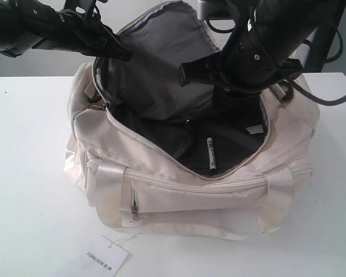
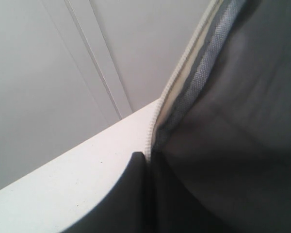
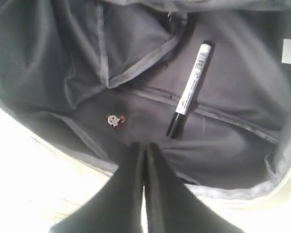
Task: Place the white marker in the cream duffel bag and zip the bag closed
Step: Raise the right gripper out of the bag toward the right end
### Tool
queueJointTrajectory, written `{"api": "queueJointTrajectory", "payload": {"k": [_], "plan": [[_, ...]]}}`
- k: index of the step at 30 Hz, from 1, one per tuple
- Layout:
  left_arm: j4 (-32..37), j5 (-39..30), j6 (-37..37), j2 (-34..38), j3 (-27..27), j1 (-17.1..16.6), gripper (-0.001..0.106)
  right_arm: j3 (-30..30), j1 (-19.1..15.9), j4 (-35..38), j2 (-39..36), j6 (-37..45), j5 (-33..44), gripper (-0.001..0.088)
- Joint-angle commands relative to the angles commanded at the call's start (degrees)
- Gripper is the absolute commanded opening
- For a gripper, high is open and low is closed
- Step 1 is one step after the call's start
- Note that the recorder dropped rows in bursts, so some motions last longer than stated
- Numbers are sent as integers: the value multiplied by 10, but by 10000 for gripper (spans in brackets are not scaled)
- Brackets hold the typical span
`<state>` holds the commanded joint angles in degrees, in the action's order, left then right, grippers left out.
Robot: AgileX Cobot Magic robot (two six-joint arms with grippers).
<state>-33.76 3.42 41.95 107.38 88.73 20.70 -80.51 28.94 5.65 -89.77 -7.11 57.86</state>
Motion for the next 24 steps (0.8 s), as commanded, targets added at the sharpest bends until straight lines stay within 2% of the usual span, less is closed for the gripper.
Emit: {"api": "queueJointTrajectory", "payload": {"k": [5, 9, 13, 20, 24], "plan": [[0, 0, 0, 0, 0, 0, 0, 30, -48, 56, 4, 45, -2, 0], [0, 0, 0, 0, 0, 0, 0, 39, -71, 68, 17, 61, -2, 0], [0, 0, 0, 0, 0, 0, 0, 39, -94, 83, 31, 78, 8, 0], [0, 0, 0, 0, 0, 0, 0, 39, -144, 175, 55, 156, 35, 0], [0, 0, 0, 0, 0, 0, 0, 39, -170, 178, 69, 164, 51, 0]]}}
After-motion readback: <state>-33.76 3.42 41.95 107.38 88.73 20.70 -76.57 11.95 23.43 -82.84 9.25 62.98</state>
